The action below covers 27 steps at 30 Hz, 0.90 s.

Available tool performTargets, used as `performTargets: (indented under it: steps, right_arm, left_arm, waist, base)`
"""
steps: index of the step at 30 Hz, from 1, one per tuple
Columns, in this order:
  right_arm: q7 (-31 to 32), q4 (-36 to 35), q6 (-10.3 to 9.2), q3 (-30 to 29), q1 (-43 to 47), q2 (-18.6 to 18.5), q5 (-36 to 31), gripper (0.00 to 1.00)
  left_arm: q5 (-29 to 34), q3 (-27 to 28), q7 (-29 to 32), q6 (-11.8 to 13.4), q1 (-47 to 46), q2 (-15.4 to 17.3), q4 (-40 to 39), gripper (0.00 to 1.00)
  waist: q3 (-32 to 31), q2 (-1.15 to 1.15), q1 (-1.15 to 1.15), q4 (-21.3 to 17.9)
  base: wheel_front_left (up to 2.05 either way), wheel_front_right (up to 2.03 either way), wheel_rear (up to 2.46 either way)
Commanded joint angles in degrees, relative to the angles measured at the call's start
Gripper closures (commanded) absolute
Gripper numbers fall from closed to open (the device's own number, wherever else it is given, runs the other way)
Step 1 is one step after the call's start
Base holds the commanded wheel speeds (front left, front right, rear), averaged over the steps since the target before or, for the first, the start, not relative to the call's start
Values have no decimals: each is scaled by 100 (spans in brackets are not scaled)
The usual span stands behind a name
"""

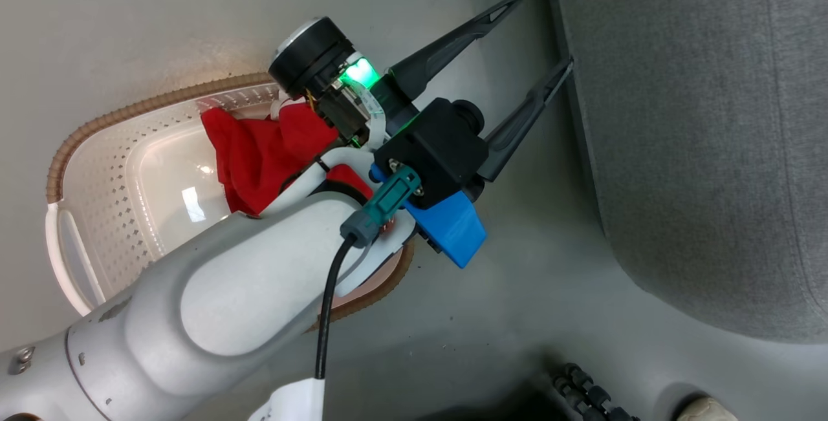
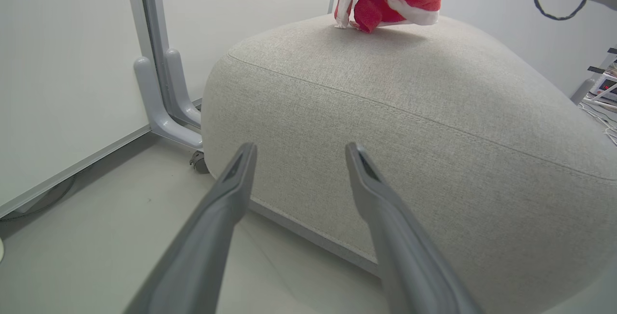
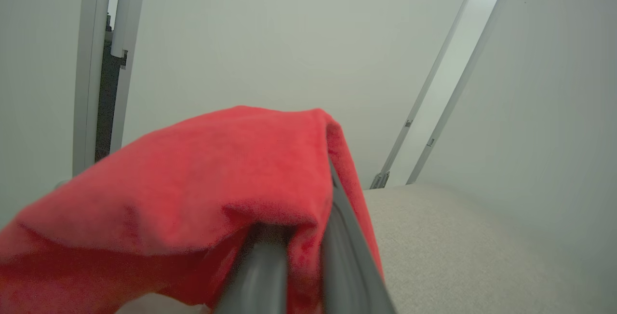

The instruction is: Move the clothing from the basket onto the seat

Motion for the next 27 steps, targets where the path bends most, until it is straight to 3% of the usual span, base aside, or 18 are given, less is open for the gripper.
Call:
performTargets:
  steps: [1, 9, 13, 15, 21, 27]
  right_arm:
    - [-8, 95, 0, -70, 204, 76, -85, 100]
    - [-8, 578, 1, -398, 597, 835, -581, 100]
    - [-8, 601, 0, -434, 737, 933, -640, 100]
    - [-8, 602, 0, -385, 866, 979, -620, 0]
    - [-7, 393, 0, -237, 1380, 945, -441, 0]
    - [-8, 356, 0, 163, 2356, 758, -145, 0]
  left_arm:
    - [22, -21, 14, 26, -18, 19, -42, 0]
    - [-6, -66, 75, 51, -25, 29, -66, 0]
    - [-23, -87, 68, 62, 10, 42, -47, 0]
    - [-45, -97, 34, 52, 50, 46, -17, 0]
    - [-112, -91, -96, 68, 150, 16, 60, 0]
    - [-273, -58, -487, 43, 412, -66, 307, 0]
  waist:
    - [49, 0, -1, 22]
    - [22, 0, -1, -77]
    - [-27, 0, -1, -123]
    - [-86, 0, -1, -118]
    - [-348, 0, -1, -119]
    - [-1004, 0, -1, -112]
  base:
    - [0, 0, 0]
    - [0, 0, 0]
    - [0, 0, 0]
    - [0, 0, 0]
    - [0, 0, 0]
    - [0, 0, 0]
